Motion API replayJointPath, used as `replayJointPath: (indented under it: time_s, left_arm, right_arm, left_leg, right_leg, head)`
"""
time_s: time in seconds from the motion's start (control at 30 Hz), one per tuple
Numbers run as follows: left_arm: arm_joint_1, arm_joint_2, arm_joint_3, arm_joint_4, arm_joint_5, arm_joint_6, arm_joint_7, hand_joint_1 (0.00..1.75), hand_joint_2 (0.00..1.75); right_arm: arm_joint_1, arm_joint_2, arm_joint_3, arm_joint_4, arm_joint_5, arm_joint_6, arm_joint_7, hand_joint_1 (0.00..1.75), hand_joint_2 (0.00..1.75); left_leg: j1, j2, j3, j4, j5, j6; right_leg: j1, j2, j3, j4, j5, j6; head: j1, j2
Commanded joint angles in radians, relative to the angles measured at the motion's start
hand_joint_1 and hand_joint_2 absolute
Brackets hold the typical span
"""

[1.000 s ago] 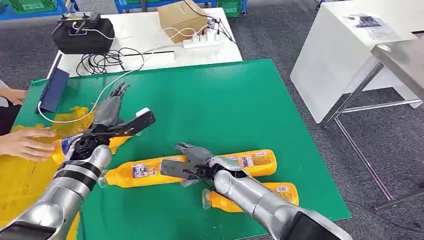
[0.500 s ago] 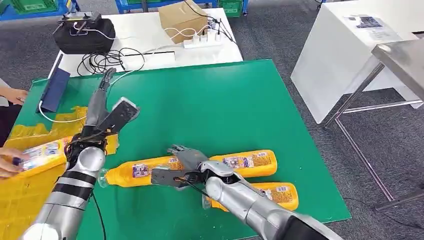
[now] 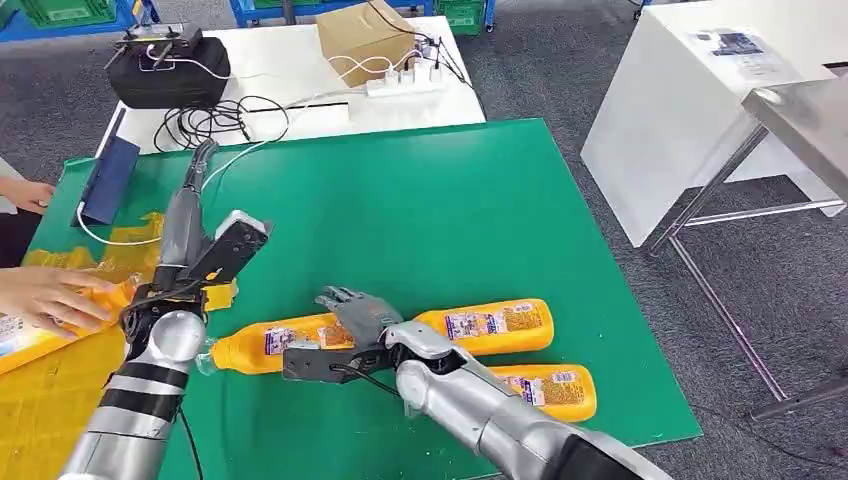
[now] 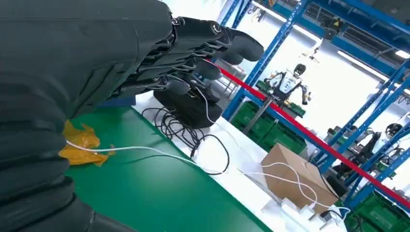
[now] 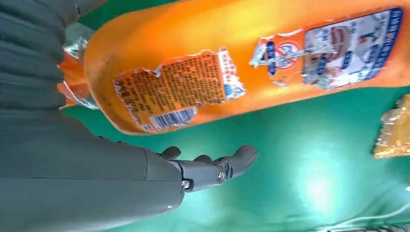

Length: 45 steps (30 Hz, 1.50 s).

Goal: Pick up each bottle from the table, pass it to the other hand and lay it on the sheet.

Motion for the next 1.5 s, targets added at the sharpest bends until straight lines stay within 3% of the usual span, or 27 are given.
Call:
replayJointPath:
  time_s: [0.03, 0.13, 0.3, 0.37, 0.4, 0.43, 0.47, 0.63, 0.73, 0.83, 0.87, 0.9, 1.03, 1.2, 1.27, 1.3, 1.37, 1.5]
  left_arm:
    - [-0.041, -0.029, 0.021, 0.037, -0.020, -0.014, -0.018, 0.00, 1.75]
    - [-0.068, -0.054, 0.003, 0.065, -0.005, -0.011, -0.031, 0.00, 1.75]
    - [-0.072, -0.053, -0.001, 0.069, -0.002, -0.010, -0.031, 0.00, 1.75]
    - [-0.077, -0.060, 0.001, 0.074, 0.030, -0.017, -0.047, 0.00, 1.75]
    - [-0.083, -0.064, -0.002, 0.079, 0.043, -0.013, -0.054, 0.00, 1.75]
    - [-0.078, -0.063, -0.009, 0.089, 0.041, -0.021, -0.042, 0.00, 1.75]
    - [-0.076, -0.066, -0.010, 0.104, 0.048, -0.011, -0.053, 0.00, 1.75]
    - [-0.078, -0.098, 0.050, 0.091, 0.272, -0.093, -0.118, 0.00, 1.75]
    - [-0.079, -0.106, 0.134, 0.034, 0.522, -0.222, -0.067, 0.00, 1.75]
    - [-0.073, -0.107, 0.218, 0.022, 0.652, -0.231, -0.049, 0.00, 1.75]
    - [-0.065, -0.112, 0.266, 0.001, 0.710, -0.187, -0.047, 0.00, 0.00]
    - [-0.046, -0.108, 0.307, -0.033, 0.754, -0.132, -0.078, 0.00, 0.00]
    - [-0.021, -0.080, 0.320, -0.065, 0.778, -0.145, -0.073, 0.00, 0.00]
    - [-0.021, -0.090, 0.311, -0.068, 0.777, -0.144, -0.075, 0.00, 0.00]
    - [0.002, -0.092, 0.363, -0.119, 0.824, -0.043, -0.127, 0.00, 0.00]
    - [0.050, -0.074, 0.406, -0.201, 0.901, -0.040, -0.167, 0.00, 0.00]
    - [0.154, -0.037, 0.505, -0.353, 0.945, -0.016, -0.207, 0.00, 0.00]
    - [0.207, -0.054, 0.609, -0.453, 0.964, -0.052, -0.224, 0.00, 0.00]
  right_arm:
    - [-0.038, 0.024, 0.057, 0.084, 0.042, 0.089, 0.004, 0.00, 1.75]
    - [-0.042, 0.039, 0.120, 0.180, 0.088, 0.150, 0.008, 0.00, 1.75]
    - [-0.035, 0.043, 0.122, 0.195, 0.091, 0.135, 0.006, 0.00, 1.75]
    - [-0.034, 0.046, 0.152, 0.224, 0.116, 0.187, 0.007, 0.00, 1.75]
    - [-0.020, 0.048, 0.165, 0.241, 0.132, 0.190, 0.011, 0.16, 1.75]
    - [0.006, 0.052, 0.164, 0.254, 0.127, 0.209, -0.005, 1.50, 1.75]
    - [0.035, 0.054, 0.176, 0.270, 0.139, 0.196, 0.002, 1.75, 1.75]
    - [0.057, 0.055, 0.191, 0.311, 0.173, 0.160, 0.065, 1.75, 1.75]
    - [0.036, 0.046, 0.136, 0.305, 0.147, 0.132, 0.099, 1.75, 1.75]
    - [0.037, 0.044, 0.069, 0.285, 0.097, 0.080, 0.096, 1.75, 1.75]
    - [0.041, 0.044, 0.019, 0.264, 0.059, 0.035, 0.083, 1.75, 1.75]
    - [0.041, 0.048, -0.013, 0.245, 0.034, 0.006, 0.067, 1.75, 1.75]
    - [0.034, 0.052, -0.018, 0.229, 0.032, 0.011, 0.072, 1.75, 1.75]
    - [0.040, 0.050, -0.017, 0.229, 0.032, 0.009, 0.070, 1.75, 1.75]
    - [0.063, 0.058, -0.114, 0.192, -0.050, -0.080, 0.027, 1.75, 1.75]
    - [0.104, 0.071, -0.225, 0.118, -0.158, -0.165, -0.086, 1.75, 1.75]
    - [0.157, 0.095, -0.341, -0.023, -0.305, -0.184, -0.218, 1.75, 1.75]
    - [0.250, 0.055, -0.387, -0.286, -0.422, -0.174, -0.239, 1.75, 1.75]
  left_leg:
    - [0.000, -0.004, 0.002, 0.000, -0.001, 0.003]
    - [0.000, -0.005, 0.001, 0.000, 0.000, 0.003]
    - [0.000, -0.005, 0.002, -0.001, 0.000, 0.002]
    - [-0.001, -0.004, 0.003, -0.001, 0.000, 0.003]
    - [0.000, -0.005, 0.002, -0.001, 0.000, 0.002]
    - [0.000, -0.004, 0.003, -0.001, 0.000, 0.001]
    - [0.000, -0.007, 0.004, -0.002, 0.001, 0.002]
    - [0.000, -0.006, 0.010, -0.004, 0.001, 0.003]
    - [0.001, -0.004, 0.009, -0.002, 0.000, 0.002]
    - [0.000, -0.001, 0.011, -0.002, 0.000, 0.002]
    - [0.000, -0.001, 0.011, -0.002, 0.001, 0.002]
    - [0.001, 0.001, 0.010, -0.001, 0.000, 0.001]
    - [0.000, 0.004, 0.011, -0.002, 0.000, 0.001]
    - [0.000, -0.001, 0.010, -0.002, 0.001, 0.002]
    - [0.000, -0.002, 0.010, -0.002, 0.001, 0.003]
    - [0.000, 0.000, 0.010, -0.002, 0.001, 0.002]
    - [0.000, 0.006, 0.012, -0.004, 0.000, 0.002]
    - [0.001, 0.011, 0.009, -0.002, -0.002, 0.001]
  right_leg:
    - [0.000, 0.002, 0.002, 0.000, -0.001, -0.002]
    - [0.000, 0.001, 0.002, 0.000, -0.001, -0.002]
    - [0.000, 0.000, 0.002, -0.001, 0.000, -0.001]
    - [-0.001, 0.001, 0.002, -0.001, 0.000, -0.002]
    - [0.000, 0.000, 0.002, -0.001, 0.000, -0.002]
    - [0.000, -0.001, 0.003, -0.001, -0.001, -0.001]
    - [0.000, -0.001, 0.004, -0.001, -0.001, -0.002]
    - [0.000, 0.000, 0.009, -0.004, 0.000, -0.002]
    - [0.000, 0.002, 0.007, -0.003, 0.000, -0.002]
    - [0.000, 0.004, 0.008, -0.002, 0.001, -0.002]
    - [0.000, 0.004, 0.008, -0.002, 0.001, -0.002]
    - [0.000, 0.004, 0.008, -0.001, 0.000, -0.001]
    - [0.000, 0.006, 0.007, -0.001, 0.002, -0.004]
    - [0.000, 0.004, 0.008, -0.002, 0.002, -0.005]
    - [0.000, 0.005, 0.008, -0.002, 0.002, -0.005]
    - [0.000, 0.006, 0.007, -0.002, 0.003, -0.005]
    - [-0.001, 0.012, 0.007, -0.002, 0.003, -0.005]
    - [0.000, 0.015, 0.004, 0.001, 0.002, -0.005]
  head:
    - [0.000, 0.000]
    - [0.000, 0.000]
    - [0.000, 0.000]
    - [0.000, 0.000]
    - [0.000, 0.000]
    - [0.000, 0.000]
    - [0.000, 0.000]
    - [0.000, 0.000]
    - [0.000, 0.000]
    - [0.000, 0.000]
    - [0.000, 0.000]
    - [0.000, 0.000]
    - [0.000, 0.000]
    - [0.000, 0.000]
    - [0.000, 0.000]
    - [0.000, 0.000]
    - [0.000, 0.000]
    - [0.000, 0.000]
